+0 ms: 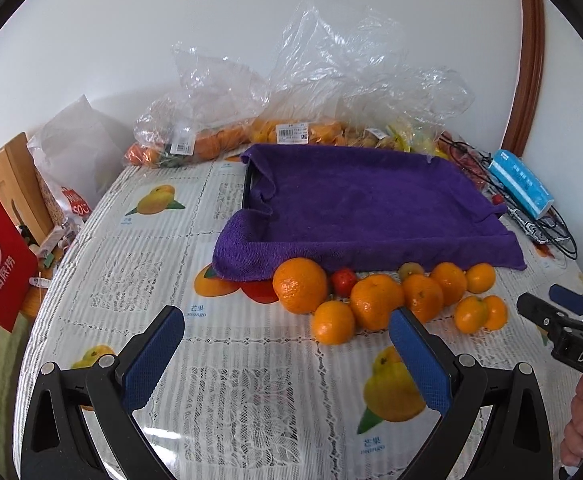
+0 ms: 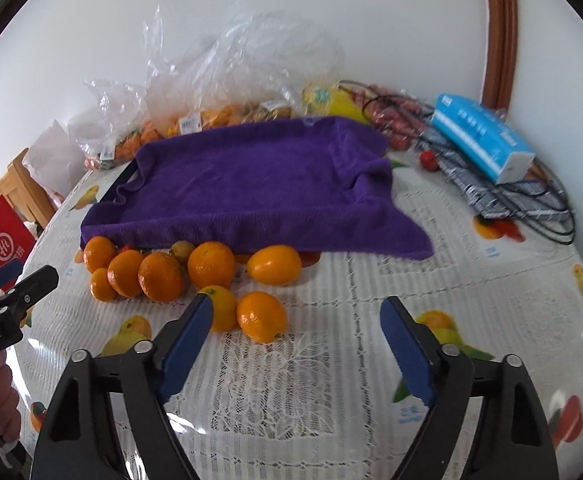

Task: Organize fruits
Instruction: 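Move the right gripper toward a small orange while the left gripper approaches another orange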

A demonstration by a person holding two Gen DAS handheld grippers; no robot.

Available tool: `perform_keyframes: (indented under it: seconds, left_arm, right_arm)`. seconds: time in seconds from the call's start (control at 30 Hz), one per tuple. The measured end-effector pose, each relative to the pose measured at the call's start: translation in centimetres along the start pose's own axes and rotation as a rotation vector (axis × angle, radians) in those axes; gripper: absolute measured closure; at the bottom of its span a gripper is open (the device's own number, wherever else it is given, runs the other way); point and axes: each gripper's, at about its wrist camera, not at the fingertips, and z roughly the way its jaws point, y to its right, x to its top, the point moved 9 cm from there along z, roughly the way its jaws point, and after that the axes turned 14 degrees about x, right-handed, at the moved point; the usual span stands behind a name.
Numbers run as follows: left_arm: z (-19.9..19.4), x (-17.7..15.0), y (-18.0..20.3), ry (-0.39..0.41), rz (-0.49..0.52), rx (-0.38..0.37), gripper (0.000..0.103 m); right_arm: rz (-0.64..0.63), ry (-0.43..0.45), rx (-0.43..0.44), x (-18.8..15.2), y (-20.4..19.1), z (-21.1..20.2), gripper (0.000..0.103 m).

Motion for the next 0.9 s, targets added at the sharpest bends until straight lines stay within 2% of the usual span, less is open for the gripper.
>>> perform_keyframes:
  seconds: [0.1,0.27,0.4,0.57,0.67,0.8,0.9]
  left_arm:
    - [1.0,-0.2,0.0,-0.023,-0.006,-0.013,0.0]
    - [2.1,-0.5,-0.1,-0.039,-0.022,-0.026,0.0]
    - [2.7,-0.7,-0.1,-0.054,-0.037,-0.055,0.0]
    - [3.4,-0.9,-0.1,-0.064,-0.031,-0.048,0.0]
    - [4.0,-1.1,0.0,-0.078,-0.029,-0.057,0.001]
    - [4.3,-1.5,0.9,-0.098,-0.026,-0.097,0.002]
    - [4.8,-1.9,1.8,-0.108,-0.004,-0.105,0.009]
  right_arm:
    - [-0.01,-0.025,0.015,-0.7,-0.2,1.5,0.035]
    - [-0.01,-0.048,0.029,-1.6,0.0,3.0,0.045]
    - [-0.034,-0.051,0.016,-1.6,0.2,3.7,0.051]
    - [-0.028,-0.079,0.011,-1.5,1.0,4.3,0.056]
    - [-0.031,-0.077,0.009,-1.3,1.3,4.8,0.069]
    - [-0.045,-0.062,0.002,-1.1,1.5,5.0,0.071]
    - [-0.053,-0.062,-0.008,-1.0,1.5,5.0,0.071]
